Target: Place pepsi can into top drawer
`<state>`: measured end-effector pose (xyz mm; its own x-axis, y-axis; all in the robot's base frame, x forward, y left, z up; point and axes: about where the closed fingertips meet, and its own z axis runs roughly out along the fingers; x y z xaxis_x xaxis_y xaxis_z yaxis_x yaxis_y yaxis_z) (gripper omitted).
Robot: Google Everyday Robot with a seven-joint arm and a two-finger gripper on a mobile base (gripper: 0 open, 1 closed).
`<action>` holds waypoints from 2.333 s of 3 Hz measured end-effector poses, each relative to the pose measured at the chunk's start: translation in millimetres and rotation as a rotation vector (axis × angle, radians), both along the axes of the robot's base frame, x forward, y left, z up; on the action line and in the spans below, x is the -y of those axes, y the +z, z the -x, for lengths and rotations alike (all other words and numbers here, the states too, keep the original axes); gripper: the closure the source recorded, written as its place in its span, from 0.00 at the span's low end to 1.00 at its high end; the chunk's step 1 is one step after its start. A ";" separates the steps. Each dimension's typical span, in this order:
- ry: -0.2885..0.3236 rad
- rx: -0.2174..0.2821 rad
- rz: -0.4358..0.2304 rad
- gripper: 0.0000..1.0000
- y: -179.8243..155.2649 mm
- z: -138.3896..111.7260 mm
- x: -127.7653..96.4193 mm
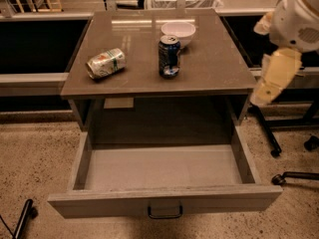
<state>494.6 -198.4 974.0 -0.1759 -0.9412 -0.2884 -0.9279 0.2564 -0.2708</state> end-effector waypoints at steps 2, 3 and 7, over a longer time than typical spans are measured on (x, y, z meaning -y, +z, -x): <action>0.068 0.082 -0.182 0.00 -38.1 -142.4 -69.9; 0.068 0.082 -0.182 0.00 -38.1 -142.4 -69.9; 0.031 0.163 -0.681 0.00 -53.4 -222.3 -134.5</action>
Offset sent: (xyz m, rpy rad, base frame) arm 0.2222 0.1052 -0.0561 0.2545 -0.1441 0.0610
